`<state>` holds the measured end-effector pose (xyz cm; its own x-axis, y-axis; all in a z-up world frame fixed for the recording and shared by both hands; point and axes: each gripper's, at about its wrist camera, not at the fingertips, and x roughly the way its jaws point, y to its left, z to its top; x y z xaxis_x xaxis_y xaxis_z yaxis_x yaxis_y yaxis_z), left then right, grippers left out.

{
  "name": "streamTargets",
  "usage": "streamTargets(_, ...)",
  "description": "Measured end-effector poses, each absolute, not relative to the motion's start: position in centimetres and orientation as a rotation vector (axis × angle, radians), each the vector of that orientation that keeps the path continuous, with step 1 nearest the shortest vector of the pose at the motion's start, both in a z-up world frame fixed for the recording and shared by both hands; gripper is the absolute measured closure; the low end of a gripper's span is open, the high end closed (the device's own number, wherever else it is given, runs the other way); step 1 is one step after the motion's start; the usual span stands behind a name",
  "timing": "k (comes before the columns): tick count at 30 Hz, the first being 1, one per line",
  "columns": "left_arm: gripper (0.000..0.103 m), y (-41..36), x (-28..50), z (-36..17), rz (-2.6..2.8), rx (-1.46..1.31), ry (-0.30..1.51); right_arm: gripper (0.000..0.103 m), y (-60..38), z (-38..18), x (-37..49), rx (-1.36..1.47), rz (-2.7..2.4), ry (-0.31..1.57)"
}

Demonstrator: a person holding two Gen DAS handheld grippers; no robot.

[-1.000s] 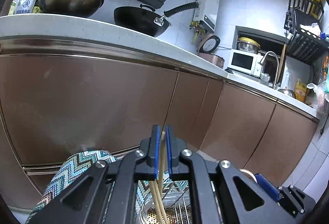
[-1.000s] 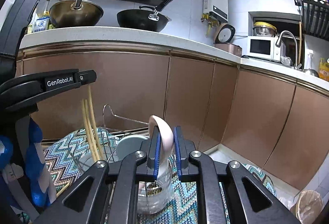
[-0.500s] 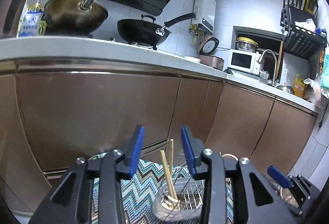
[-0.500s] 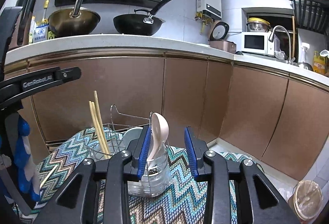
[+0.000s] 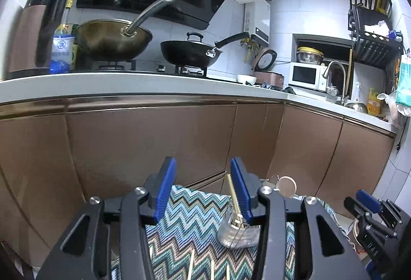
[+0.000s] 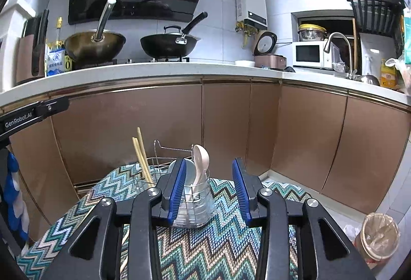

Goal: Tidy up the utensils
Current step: 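Open both tools to drop the chopstick and spoon into the caddy, then lower both tools toward the loose chopsticks on the cloth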

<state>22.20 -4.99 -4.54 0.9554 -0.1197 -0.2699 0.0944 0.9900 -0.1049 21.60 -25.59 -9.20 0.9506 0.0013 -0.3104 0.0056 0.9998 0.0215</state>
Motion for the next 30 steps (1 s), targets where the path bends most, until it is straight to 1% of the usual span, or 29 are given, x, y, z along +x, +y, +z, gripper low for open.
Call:
streamTargets(15, 0.06, -0.7, 17.2, -3.7, -0.073, -0.102, 0.348, 0.064, -25.9, -7.8, 15.7, 0.074, 0.004, 0.31)
streamTargets(23, 0.06, 1.5, 15.7, -4.3, -0.042, -0.115, 0.409, 0.064, -26.2, -8.0, 14.2, 0.11, 0.015, 0.328)
streamTargets(30, 0.06, 2.8, 14.8, -4.3, -0.034, -0.121, 0.423, 0.064, -25.4, -7.8, 13.4, 0.107, 0.027, 0.336)
